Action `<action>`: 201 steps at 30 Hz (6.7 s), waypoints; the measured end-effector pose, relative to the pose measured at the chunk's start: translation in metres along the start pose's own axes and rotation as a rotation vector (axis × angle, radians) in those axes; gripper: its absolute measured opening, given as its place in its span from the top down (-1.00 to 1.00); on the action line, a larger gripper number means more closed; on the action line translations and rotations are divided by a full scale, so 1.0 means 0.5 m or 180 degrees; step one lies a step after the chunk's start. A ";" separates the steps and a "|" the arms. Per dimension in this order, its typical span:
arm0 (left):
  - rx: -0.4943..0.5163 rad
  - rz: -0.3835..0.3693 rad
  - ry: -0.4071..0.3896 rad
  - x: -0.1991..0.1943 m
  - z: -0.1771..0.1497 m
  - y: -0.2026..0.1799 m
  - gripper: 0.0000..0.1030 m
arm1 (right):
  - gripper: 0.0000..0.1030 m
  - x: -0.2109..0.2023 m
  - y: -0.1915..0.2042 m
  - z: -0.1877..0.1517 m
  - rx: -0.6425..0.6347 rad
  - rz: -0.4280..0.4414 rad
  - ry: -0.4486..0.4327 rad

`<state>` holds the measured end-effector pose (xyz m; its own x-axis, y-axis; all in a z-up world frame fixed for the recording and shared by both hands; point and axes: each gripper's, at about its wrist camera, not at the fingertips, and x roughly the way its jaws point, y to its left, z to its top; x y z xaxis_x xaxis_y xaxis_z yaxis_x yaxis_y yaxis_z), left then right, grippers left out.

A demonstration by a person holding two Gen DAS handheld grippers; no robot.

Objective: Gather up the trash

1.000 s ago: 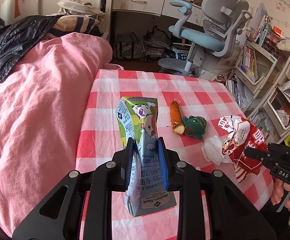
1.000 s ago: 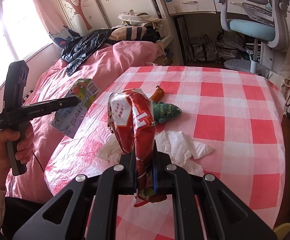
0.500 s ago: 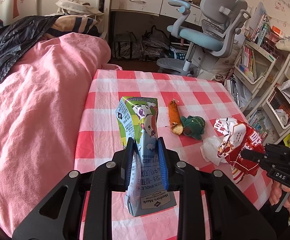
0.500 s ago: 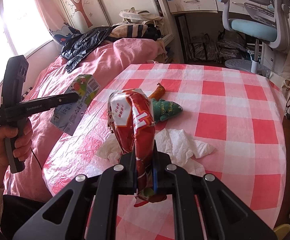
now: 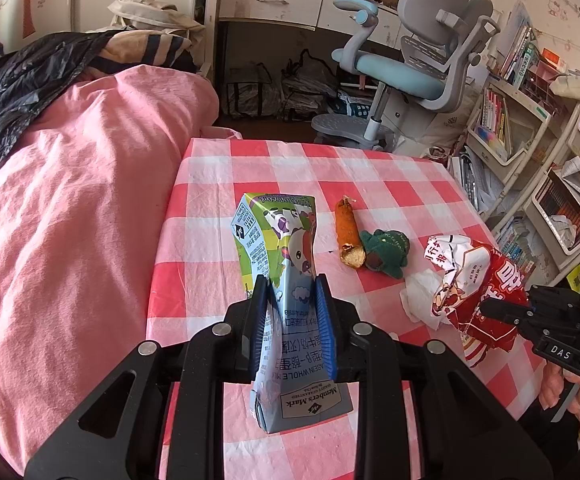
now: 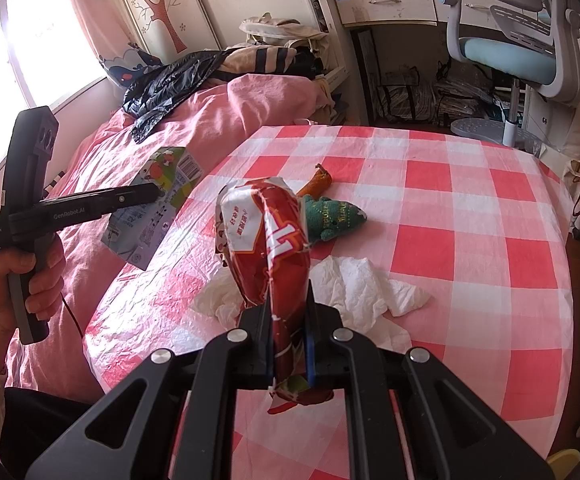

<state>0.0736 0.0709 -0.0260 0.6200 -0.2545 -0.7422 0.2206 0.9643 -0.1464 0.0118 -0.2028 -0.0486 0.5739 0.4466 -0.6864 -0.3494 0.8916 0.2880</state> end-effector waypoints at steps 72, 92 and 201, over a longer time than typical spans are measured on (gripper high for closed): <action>-0.0309 0.0117 -0.0244 -0.084 -0.044 -0.162 -0.73 | -0.48 -0.172 -0.101 -0.071 0.0360 -0.0726 -0.0308; -0.0361 0.0316 -0.0171 -0.076 -0.051 -0.129 -0.80 | -0.56 -0.086 -0.081 -0.050 0.0091 -0.1045 -0.0143; 0.0144 0.0135 -0.0266 -0.097 -0.031 -0.159 0.66 | 0.74 0.016 -0.032 -0.111 -0.0492 -0.0856 0.0794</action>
<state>0.0143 0.0076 0.0116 0.6898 -0.2206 -0.6896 0.2256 0.9705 -0.0848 -0.0192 -0.2176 -0.0955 0.4692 0.1500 -0.8703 -0.3295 0.9440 -0.0150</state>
